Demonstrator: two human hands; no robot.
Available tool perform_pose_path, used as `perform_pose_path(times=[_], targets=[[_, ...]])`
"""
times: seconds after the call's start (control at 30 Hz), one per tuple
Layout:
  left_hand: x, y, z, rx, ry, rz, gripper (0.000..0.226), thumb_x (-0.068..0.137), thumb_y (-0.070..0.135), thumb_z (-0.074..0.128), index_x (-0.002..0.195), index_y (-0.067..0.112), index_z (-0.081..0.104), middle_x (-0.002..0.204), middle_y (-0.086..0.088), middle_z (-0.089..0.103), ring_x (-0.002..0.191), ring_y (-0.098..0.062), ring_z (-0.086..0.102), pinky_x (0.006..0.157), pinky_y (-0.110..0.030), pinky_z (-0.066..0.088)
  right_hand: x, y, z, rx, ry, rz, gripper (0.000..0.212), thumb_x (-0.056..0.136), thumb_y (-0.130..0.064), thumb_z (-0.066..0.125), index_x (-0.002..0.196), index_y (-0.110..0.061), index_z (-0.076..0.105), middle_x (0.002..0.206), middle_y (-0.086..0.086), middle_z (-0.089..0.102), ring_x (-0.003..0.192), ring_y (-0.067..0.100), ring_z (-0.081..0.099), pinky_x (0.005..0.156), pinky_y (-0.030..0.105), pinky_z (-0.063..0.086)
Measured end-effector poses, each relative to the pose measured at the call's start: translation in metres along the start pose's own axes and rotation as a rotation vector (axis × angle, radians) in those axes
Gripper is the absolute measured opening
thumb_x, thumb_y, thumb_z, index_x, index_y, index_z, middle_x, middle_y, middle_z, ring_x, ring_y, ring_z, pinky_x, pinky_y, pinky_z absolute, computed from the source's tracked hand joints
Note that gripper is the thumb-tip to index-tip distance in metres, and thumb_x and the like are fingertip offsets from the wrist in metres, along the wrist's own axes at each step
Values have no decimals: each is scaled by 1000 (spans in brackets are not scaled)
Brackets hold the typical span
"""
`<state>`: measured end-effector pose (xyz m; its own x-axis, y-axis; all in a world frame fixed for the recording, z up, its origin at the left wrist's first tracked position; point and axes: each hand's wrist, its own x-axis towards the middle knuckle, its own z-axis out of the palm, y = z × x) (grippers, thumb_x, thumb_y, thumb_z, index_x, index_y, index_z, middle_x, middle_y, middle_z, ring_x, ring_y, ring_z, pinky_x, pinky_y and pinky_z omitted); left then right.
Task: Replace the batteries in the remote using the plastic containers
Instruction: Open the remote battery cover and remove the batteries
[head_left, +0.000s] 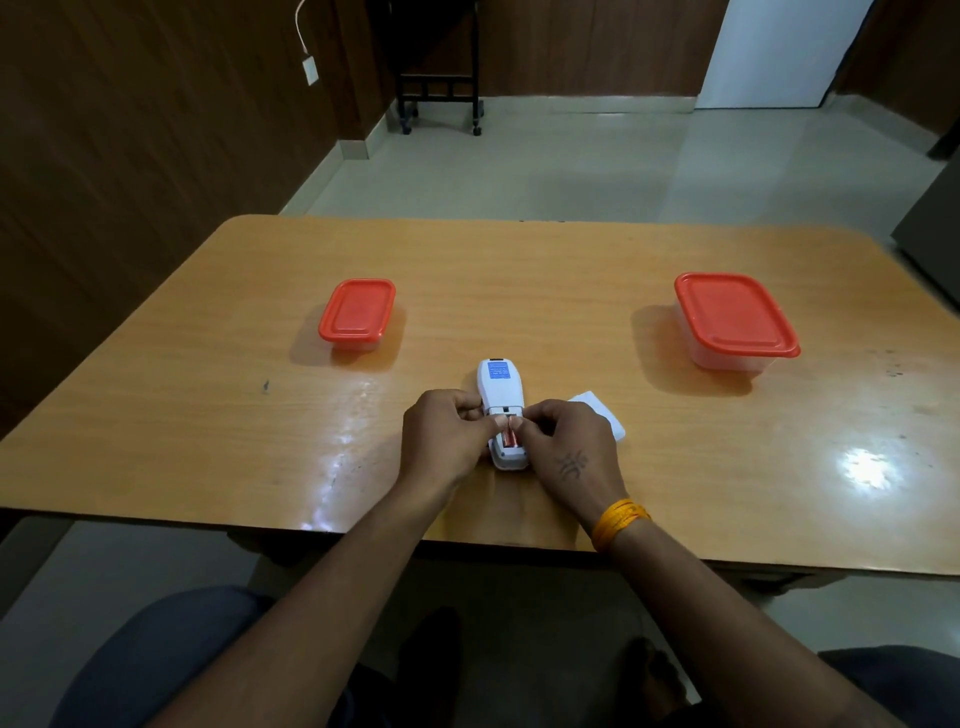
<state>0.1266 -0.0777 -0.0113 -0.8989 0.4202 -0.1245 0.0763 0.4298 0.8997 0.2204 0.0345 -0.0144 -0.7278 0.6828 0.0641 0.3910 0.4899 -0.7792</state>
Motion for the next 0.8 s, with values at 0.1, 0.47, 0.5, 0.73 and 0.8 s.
perform_pose_path(times=[0.1, 0.47, 0.5, 0.73, 0.8], targets=[[-4, 7, -1, 177, 54, 79, 34, 78, 26, 89, 109, 14, 83, 94, 1, 82, 88, -15, 77, 83, -39, 65, 0, 2, -1, -13, -1, -17, 16, 96, -22, 70, 97, -12, 82, 89, 3, 80, 85, 20, 71, 85, 35, 55], [-10, 15, -1, 625, 22, 398, 18, 94, 16, 68, 109, 12, 77, 109, -9, 67, 98, -28, 68, 76, -31, 46, 0, 5, -1, 1, 13, -98, 27, 95, -17, 72, 122, -14, 74, 97, 4, 77, 84, 17, 68, 85, 29, 52], [-10, 16, -2, 651, 8, 404, 18, 94, 17, 66, 109, 11, 76, 109, -10, 66, 99, -29, 67, 75, -32, 45, 0, 5, -1, -3, 12, -104, 27, 95, -17, 72, 121, -13, 75, 99, 4, 77, 85, 19, 69, 88, 32, 53], [-1, 30, 0, 797, -88, 396, 18, 95, 23, 63, 106, 10, 70, 111, -11, 56, 99, -34, 64, 73, -35, 43, 2, 7, 2, -16, 16, -97, 27, 95, -16, 71, 122, -14, 76, 102, 4, 77, 88, 21, 70, 94, 37, 54], [1, 33, 1, 827, -98, 403, 19, 95, 25, 65, 104, 10, 71, 109, -10, 57, 98, -33, 64, 75, -37, 47, 2, 8, 3, -29, 20, -100, 28, 95, -16, 70, 123, -15, 76, 103, 4, 77, 88, 20, 70, 96, 37, 54]])
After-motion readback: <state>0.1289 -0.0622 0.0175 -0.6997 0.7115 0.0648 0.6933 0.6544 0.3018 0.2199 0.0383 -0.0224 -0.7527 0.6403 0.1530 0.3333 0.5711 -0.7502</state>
